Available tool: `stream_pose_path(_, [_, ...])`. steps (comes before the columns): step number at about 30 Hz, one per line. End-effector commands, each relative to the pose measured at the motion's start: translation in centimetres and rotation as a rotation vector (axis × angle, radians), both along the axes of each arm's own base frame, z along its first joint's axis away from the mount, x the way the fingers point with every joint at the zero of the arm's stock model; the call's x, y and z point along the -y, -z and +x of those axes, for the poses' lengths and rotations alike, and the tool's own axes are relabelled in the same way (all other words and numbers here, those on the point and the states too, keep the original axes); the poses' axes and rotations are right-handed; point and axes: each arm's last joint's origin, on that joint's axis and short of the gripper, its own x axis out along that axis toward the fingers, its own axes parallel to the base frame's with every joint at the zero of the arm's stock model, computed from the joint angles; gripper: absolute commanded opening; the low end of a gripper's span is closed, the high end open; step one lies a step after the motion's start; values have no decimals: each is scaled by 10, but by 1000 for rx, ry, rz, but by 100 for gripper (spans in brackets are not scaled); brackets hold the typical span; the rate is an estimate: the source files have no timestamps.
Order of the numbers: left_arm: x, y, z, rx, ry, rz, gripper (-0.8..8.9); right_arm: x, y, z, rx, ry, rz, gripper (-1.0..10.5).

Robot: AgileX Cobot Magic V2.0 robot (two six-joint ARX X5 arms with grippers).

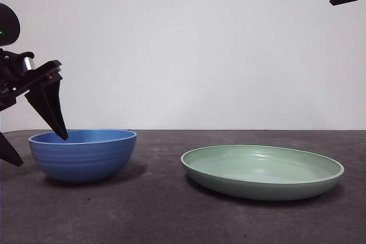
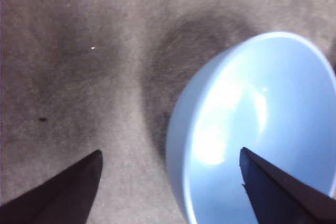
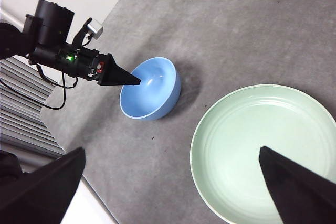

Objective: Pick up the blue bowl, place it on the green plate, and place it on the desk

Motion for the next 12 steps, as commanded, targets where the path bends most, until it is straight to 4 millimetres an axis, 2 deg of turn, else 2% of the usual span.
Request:
stream_pose_path(1, [1, -1, 5, 20, 8, 7, 318, -1, -5, 1, 26, -8, 0, 632])
stream_pose_path(2, [1, -1, 5, 20, 9, 7, 245, -1, -5, 1, 27, -8, -1, 632])
stream_pose_path(4, [1, -1, 5, 17, 9, 7, 174, -1, -5, 1, 27, -8, -1, 632])
stream_pose_path(8, [3, 0, 4, 12, 17, 7, 136, -1, -5, 1, 27, -8, -1, 632])
stream_pose_path(12, [7, -1, 4, 23, 33, 8, 8, -1, -5, 1, 27, -8, -1, 632])
